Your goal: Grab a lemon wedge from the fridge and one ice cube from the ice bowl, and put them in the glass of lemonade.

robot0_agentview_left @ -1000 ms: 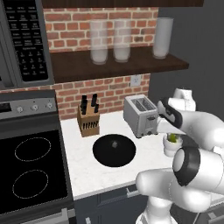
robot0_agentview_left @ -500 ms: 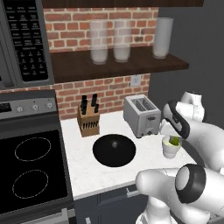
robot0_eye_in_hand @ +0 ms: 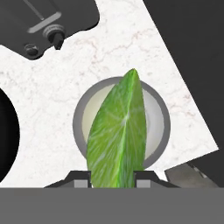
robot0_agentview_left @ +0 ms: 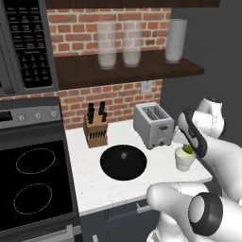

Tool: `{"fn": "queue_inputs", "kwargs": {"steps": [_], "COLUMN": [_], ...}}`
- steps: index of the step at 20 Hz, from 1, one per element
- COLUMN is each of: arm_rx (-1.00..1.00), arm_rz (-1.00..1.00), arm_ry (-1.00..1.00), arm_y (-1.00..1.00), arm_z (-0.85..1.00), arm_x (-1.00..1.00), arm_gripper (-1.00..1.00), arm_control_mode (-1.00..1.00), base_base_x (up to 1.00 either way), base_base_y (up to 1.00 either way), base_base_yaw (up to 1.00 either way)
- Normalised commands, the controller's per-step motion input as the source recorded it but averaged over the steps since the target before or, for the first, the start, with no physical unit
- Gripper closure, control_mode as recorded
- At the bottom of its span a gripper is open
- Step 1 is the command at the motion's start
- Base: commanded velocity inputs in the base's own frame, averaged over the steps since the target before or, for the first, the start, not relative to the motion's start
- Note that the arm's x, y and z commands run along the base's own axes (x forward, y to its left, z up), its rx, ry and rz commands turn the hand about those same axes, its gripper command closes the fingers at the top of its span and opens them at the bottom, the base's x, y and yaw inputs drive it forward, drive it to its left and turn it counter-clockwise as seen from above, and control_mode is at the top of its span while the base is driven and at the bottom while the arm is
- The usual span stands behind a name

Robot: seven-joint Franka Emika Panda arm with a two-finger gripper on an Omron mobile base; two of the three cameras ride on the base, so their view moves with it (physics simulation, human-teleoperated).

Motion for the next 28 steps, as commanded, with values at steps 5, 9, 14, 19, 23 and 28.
{"fn": "queue_inputs", "kwargs": {"steps": [5,9,14,19,23,28], "arm_rx": [0.0,0.0,0.0,0.0,0.0,0.0], "arm_rz": [-0.06,-0.02,-0.01,0.0,0.0,-0.01], "arm_ry": [0.0,0.0,0.0,0.0,0.0,0.0], "arm_y": [0.0,0.0,0.0,0.0,0.0,0.0], "arm_z": [0.09,-0.01,-0.04,0.0,-0.01,0.12], "arm_x": [-0.02,-0.03,0.0,0.0,0.0,0.0], "arm_gripper": [1.0,1.0,-1.0,-1.0,-1.0,-1.0], "arm_control_mode": [-1.0,-1.0,-1.0,-1.0,-1.0,-1.0], "base_base_x": [0.0,0.0,0.0,0.0,0.0,0.0], "base_base_y": [0.0,0.0,0.0,0.0,0.0,0.0], "base_base_yaw": [0.0,0.0,0.0,0.0,0.0,0.0]}}
